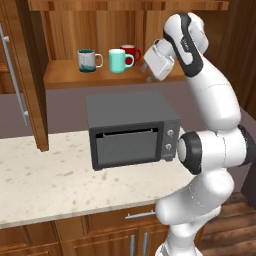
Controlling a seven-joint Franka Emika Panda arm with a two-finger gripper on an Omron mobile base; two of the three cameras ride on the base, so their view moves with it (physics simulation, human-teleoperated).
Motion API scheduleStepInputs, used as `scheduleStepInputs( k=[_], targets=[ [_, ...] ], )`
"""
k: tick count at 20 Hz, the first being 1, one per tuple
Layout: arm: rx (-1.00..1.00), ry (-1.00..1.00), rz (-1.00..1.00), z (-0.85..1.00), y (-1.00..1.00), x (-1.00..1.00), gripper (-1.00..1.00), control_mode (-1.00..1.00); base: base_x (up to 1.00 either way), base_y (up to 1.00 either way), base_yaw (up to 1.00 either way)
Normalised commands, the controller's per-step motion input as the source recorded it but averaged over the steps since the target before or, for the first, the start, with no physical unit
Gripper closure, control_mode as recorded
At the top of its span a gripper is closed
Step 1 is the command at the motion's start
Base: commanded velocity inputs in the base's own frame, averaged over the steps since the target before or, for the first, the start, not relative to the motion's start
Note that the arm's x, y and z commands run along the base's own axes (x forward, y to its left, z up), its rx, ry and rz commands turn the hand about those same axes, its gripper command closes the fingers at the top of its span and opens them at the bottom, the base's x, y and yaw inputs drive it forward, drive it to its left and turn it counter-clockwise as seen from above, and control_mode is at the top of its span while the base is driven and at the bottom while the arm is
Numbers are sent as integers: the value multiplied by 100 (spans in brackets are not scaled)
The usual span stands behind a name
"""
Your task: Pick the mug on the counter and place it in the cabinet with the handle facing the right, like the mugs already inside.
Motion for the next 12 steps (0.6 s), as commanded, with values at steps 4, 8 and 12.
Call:
scheduleStepInputs(
  k=[4,8,12],
  targets=[
    [0,-10,0,0,2,-63,-100,-100,0,0,0],
    [0,-10,0,-5,6,-68,-100,-100,0,0,0],
    [0,-10,0,-17,8,-70,-100,-100,0,0,0]
  ],
)
